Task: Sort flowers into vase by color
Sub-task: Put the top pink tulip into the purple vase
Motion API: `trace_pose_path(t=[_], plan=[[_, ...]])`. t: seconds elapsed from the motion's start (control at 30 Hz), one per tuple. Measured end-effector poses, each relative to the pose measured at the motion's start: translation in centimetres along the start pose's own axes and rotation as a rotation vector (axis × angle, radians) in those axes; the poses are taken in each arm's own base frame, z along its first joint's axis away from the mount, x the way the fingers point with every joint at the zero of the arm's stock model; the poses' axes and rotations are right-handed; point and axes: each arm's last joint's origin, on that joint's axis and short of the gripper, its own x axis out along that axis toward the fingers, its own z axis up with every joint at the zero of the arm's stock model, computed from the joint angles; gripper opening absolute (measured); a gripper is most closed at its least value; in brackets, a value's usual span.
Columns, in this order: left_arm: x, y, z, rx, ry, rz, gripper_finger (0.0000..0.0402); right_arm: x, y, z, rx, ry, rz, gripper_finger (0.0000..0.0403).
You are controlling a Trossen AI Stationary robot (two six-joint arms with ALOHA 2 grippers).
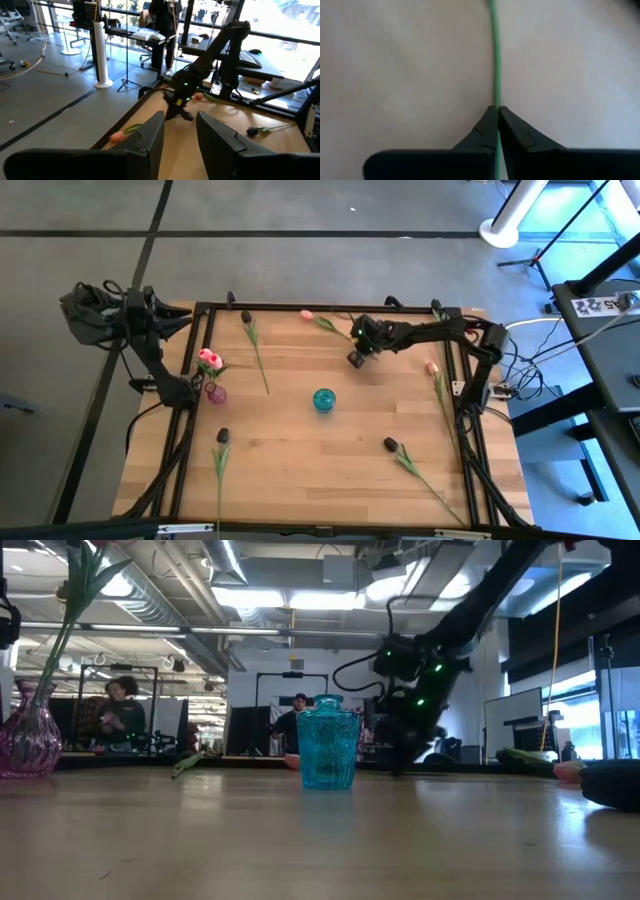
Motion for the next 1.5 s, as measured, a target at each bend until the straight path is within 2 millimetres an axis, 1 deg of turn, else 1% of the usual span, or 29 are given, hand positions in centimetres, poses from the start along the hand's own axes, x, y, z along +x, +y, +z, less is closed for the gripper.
trace_pose_path(t=[0.07, 0.13, 0.27, 0.33, 0.4, 0.5, 0.6, 0.7, 0.73, 0.83, 0.97, 1.07, 1.2, 1.3, 1.37, 1.4, 1.43, 1.5], plan=[[0.1, -0.2, -0.3, -0.006, 0.007, -0.003, 0.0110, -1.3, 1.6, -0.9, 0.002, 0.072, 0.015, 0.0006], [0.2, -0.4, -0.5, -0.007, 0.013, -0.006, 0.0110, -2.8, 3.1, -2.3, -0.018, 0.175, 0.045, 0.0005], [0.4, -0.8, -0.7, -0.007, 0.014, -0.011, 0.0110, -5.5, 5.9, -5.0, -0.091, 0.351, 0.082, 0.0022], [0.4, -0.9, -0.7, 0.001, 0.013, -0.014, 0.0110, -6.5, 7.2, -5.5, -0.114, 0.334, 0.079, 0.0036], [0.5, -1.0, -0.7, 0.011, 0.011, -0.015, 0.0110, -7.2, 8.5, -5.5, -0.130, 0.264, 0.091, 0.0059], [0.5, -1.0, -0.7, 0.034, 0.008, -0.011, 0.0110, -7.4, 10.5, -4.8, -0.154, 0.087, 0.121, 0.0106], [0.5, -1.0, -0.7, 0.037, 0.003, -0.004, 0.0110, -7.3, 12.1, -3.4, -0.169, -0.126, 0.125, 0.0158], [0.5, -1.0, -0.7, 0.037, 0.009, -0.012, 0.0110, -6.4, 12.6, -2.5, -0.142, -0.251, 0.089, 0.0194], [0.5, -1.0, -0.7, 0.037, 0.014, -0.020, 0.0110, -5.8, 12.4, -2.1, -0.137, -0.267, 0.082, 0.0201], [0.5, -1.1, -0.7, 0.037, 0.018, -0.026, 0.0110, -4.0, 12.0, -2.0, -0.127, -0.253, 0.067, 0.0208], [0.5, -1.1, -0.8, 0.036, 0.025, -0.035, 0.0110, -1.3, 11.2, -2.4, -0.121, -0.173, 0.066, 0.0200], [0.5, -1.1, -0.8, 0.034, 0.029, -0.041, 0.0110, -0.6, 10.9, -2.2, -0.099, -0.150, 0.105, 0.0181], [0.7, -1.5, -1.3, 0.051, 0.036, -0.036, 0.0110, -0.4, 10.6, -2.1, -0.076, -0.142, 0.115, 0.0134], [1.0, -2.1, -1.7, 0.051, 0.032, -0.039, 0.0110, -0.3, 10.4, -2.0, -0.074, -0.144, 0.105, 0.0077], [1.2, -2.6, -1.9, 0.075, 0.025, -0.045, 0.0110, -0.2, 10.3, -2.0, -0.073, -0.145, 0.097, 0.0031], [1.3, -2.8, -1.9, 0.087, 0.020, -0.049, 0.0110, -0.3, 10.2, -1.9, -0.080, -0.149, 0.096, 0.0017], [1.3, -2.9, -1.9, 0.099, 0.016, -0.052, 0.0110, -0.6, 10.2, -1.8, -0.094, -0.155, 0.094, 0.0012], [1.3, -3.0, -1.6, 0.104, 0.006, -0.060, 0.0110, -1.5, 10.0, -1.7, -0.114, -0.164, 0.067, 0.0019]])
